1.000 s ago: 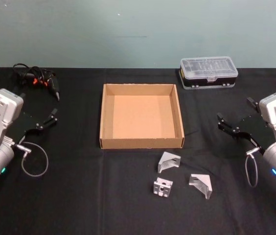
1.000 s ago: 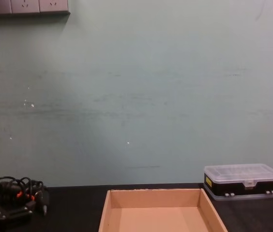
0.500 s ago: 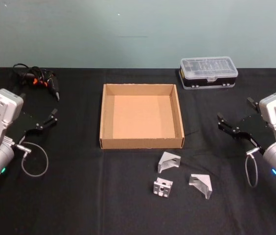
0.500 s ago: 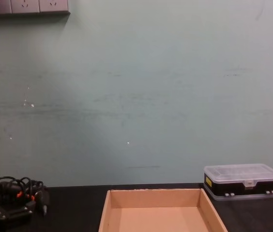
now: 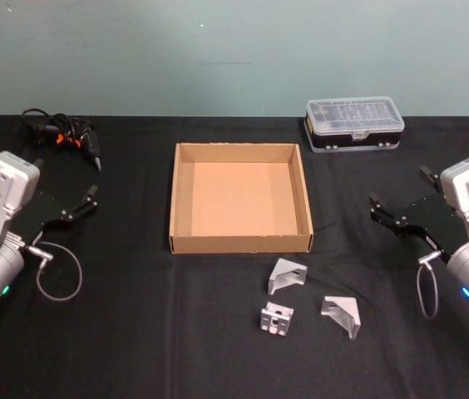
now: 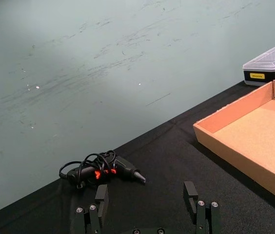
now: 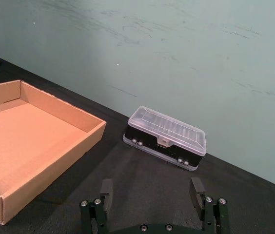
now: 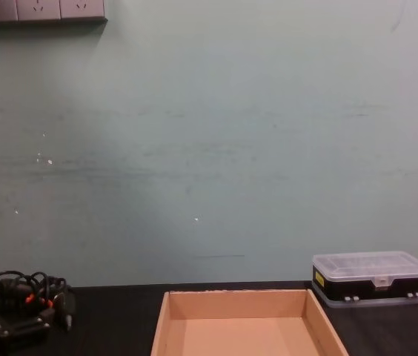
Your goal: Use one hand to pick up the angle iron from the table and place it into the box.
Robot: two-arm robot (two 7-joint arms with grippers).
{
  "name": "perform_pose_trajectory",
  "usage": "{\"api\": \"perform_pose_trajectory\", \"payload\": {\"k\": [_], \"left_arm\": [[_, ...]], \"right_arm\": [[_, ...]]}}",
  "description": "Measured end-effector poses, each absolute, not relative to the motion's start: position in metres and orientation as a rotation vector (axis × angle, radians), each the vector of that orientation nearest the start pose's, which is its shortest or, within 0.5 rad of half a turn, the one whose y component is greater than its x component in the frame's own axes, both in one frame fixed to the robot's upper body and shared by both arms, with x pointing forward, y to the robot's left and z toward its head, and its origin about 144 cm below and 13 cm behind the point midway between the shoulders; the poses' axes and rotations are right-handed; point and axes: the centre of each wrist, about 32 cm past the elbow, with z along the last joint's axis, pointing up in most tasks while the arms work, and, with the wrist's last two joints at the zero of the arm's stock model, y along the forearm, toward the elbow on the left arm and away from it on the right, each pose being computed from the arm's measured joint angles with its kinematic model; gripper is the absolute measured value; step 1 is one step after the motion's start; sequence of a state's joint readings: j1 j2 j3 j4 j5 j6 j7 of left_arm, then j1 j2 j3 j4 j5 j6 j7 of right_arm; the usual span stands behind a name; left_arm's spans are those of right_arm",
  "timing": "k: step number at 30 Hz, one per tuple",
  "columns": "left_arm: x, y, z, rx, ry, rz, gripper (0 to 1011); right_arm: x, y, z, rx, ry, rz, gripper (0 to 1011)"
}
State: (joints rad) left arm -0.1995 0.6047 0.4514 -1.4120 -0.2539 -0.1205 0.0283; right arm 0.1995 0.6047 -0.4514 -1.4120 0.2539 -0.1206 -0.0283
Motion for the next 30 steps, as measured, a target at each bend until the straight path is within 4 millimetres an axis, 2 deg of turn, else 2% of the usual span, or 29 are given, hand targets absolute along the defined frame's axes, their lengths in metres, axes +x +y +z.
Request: {"api": "perform_pose_trajectory", "payload": {"k": [7, 15, 18, 24, 25, 27, 30], "left_arm": [[0.489, 0.310, 1.140, 0.304, -0.285, 1.248, 1011], [0.489, 0.310, 1.140, 0.304, -0.285, 1.248, 1011], [0.489, 0.310, 1.140, 0.304, -0.285, 1.248, 1011], [0.489, 0.310, 1.140, 0.304, -0.285, 1.248, 1011], [0.489, 0.310, 1.140, 0.305, -0.285, 1.248, 1011], [0.489, 0.310, 1.140, 0.304, -0.285, 1.248, 1011], [0.489, 0.310, 1.140, 0.304, -0.285, 1.248, 1011]], "right_arm": [[0.483, -0.314, 1.142, -0.275, -0.293, -1.236, 1004], [0.459, -0.325, 1.156, -0.242, -0.315, -1.164, 1004], [0.444, -0.336, 1.164, -0.232, -0.321, -1.084, 1004], [0.429, -0.364, 1.177, -0.214, -0.307, -0.883, 1004], [0.429, -0.364, 1.177, -0.214, -0.307, -0.883, 1004], [0.430, -0.380, 1.180, -0.214, -0.277, -0.774, 1004], [0.434, -0.393, 1.182, -0.220, -0.243, -0.677, 1004]]}}
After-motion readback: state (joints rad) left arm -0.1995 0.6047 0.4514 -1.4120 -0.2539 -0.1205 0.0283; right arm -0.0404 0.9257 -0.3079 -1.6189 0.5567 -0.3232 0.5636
